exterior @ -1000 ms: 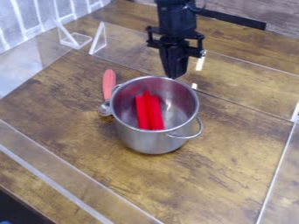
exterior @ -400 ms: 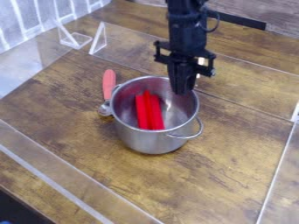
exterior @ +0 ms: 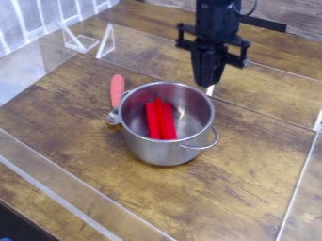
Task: Remove the red object from the silver pot and put it on the table
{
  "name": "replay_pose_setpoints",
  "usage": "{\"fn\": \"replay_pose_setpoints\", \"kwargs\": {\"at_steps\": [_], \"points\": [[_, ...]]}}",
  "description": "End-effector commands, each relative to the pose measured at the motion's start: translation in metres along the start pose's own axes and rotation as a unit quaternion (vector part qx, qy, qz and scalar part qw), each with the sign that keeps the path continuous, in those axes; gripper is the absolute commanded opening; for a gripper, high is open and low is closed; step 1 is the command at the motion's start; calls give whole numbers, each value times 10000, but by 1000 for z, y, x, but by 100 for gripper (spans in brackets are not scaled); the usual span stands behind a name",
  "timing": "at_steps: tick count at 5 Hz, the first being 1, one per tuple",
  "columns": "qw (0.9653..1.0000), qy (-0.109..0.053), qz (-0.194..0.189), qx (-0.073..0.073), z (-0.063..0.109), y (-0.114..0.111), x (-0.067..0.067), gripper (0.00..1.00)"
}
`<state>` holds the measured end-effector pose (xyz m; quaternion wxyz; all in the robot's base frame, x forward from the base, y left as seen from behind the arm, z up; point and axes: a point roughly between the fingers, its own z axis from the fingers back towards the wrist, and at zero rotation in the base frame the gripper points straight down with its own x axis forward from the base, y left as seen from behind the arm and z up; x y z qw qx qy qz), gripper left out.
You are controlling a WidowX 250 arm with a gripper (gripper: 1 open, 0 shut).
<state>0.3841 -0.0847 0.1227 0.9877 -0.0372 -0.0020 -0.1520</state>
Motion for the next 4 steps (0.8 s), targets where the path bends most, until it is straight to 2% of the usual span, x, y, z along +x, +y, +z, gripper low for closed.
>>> {"fn": "replay_pose_setpoints", "kwargs": {"at_steps": [1,2,4], "points": [[9979,-575,-276,103,40,-9,-4,100],[9979,-491,-403,93,29,-5,-12,100],[9989,-361,-261,139,2,17,-15,100]]}}
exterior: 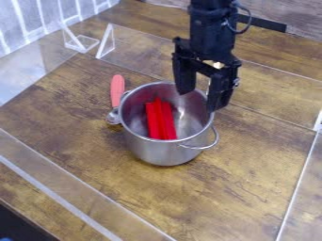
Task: Remove the red object from the silver pot and put it on the table
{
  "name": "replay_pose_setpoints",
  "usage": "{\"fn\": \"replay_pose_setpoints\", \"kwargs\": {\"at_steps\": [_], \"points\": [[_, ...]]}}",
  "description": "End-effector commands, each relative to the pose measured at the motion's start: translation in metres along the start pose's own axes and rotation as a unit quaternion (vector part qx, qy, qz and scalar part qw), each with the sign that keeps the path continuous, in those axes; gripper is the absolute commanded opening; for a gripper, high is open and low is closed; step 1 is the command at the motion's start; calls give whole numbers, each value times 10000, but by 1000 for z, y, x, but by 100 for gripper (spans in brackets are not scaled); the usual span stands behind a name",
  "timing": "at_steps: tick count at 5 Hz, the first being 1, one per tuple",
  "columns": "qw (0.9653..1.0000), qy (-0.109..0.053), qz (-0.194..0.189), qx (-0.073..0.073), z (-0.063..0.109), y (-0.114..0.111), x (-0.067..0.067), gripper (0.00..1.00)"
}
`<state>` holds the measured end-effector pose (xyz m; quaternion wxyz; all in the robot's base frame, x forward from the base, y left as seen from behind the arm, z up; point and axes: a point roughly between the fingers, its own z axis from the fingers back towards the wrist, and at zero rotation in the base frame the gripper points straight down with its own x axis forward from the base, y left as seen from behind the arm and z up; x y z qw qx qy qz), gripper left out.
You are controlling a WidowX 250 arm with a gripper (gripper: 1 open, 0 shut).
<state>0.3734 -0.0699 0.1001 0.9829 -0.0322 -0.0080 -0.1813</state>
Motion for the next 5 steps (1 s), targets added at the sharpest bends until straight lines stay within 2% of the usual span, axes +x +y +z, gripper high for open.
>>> {"fn": "replay_pose_setpoints", "kwargs": {"at_steps": [1,2,3,4,5], "points": [[9995,-259,137,101,15,0,2,100],[9995,-195,234,104,8,-7,5,0],[9997,-153,117,127,6,-8,11,0],[9994,-167,9,292,25,-17,22,0],[9994,-141,-50,328,18,-34,15,100]]}}
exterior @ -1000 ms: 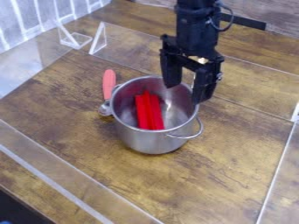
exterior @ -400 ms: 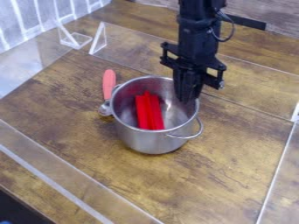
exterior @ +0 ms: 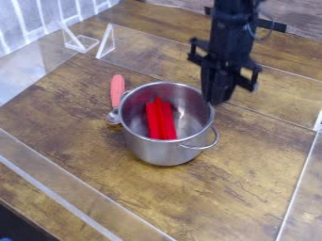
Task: Remove the red object from the silver pot and put it on the table
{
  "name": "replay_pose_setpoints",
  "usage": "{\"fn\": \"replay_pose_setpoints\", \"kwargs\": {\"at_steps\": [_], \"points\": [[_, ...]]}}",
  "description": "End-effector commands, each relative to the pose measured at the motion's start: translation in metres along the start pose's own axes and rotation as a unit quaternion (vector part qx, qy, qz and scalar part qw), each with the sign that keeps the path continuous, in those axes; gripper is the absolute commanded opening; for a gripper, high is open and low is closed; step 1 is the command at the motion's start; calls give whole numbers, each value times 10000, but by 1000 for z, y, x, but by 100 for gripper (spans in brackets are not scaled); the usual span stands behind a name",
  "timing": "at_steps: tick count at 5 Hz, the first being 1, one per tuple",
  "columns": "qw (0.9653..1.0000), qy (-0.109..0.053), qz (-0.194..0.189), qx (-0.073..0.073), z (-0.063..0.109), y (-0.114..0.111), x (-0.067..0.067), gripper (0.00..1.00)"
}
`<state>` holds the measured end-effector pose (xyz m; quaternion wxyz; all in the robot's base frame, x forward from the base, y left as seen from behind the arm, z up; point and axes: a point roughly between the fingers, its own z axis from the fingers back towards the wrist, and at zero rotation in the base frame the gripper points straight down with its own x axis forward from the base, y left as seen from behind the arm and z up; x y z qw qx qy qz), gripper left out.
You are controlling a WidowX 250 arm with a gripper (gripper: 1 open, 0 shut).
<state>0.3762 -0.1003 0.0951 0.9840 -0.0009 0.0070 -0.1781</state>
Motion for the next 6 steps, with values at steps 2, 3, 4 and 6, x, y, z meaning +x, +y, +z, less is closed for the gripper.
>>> {"fn": "replay_pose_setpoints", "kwargs": {"at_steps": [2,3,4,6], "points": [[9996,-259,-89,103,11,-8,-12,100],[9996,-215,-74,140,14,0,-16,100],[9994,-179,-226,170,18,2,-25,100],[9987,-187,457,162,16,13,-55,100]]}}
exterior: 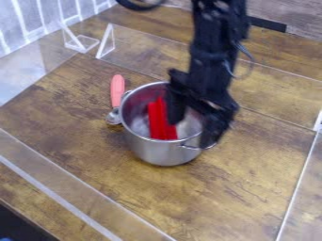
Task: Remove the red object from the silver pot and put it on the table
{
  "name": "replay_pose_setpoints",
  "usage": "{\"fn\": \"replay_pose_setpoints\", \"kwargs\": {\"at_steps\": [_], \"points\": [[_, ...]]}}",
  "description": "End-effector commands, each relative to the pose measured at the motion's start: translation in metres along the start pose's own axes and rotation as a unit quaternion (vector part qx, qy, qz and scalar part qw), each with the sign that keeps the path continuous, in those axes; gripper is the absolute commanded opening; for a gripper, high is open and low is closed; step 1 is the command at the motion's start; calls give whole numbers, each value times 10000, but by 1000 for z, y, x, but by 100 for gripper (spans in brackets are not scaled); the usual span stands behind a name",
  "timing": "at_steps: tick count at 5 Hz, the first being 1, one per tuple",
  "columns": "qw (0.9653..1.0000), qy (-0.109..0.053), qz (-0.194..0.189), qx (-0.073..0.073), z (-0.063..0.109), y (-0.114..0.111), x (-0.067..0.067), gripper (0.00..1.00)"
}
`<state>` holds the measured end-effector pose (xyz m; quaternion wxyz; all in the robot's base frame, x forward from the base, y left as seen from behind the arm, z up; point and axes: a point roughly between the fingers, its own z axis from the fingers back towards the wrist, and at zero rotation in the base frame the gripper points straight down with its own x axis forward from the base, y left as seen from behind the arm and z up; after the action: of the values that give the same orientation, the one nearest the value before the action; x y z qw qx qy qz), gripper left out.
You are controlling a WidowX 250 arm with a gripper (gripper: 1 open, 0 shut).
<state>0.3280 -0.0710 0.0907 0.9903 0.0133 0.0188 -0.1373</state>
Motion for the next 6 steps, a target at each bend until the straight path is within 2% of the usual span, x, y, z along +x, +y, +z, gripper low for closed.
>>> {"fn": "replay_pose_setpoints", "kwargs": {"at_steps": [1,2,3,4,6], "points": [[9968,-425,682,39,17,34,2,100],[9923,-514,1130,50,6,53,11,100],[9810,-558,1855,14,-9,69,7,100],[9722,-536,2280,-9,-23,81,5,100],[9561,-521,2882,-59,-39,82,0,100]]}}
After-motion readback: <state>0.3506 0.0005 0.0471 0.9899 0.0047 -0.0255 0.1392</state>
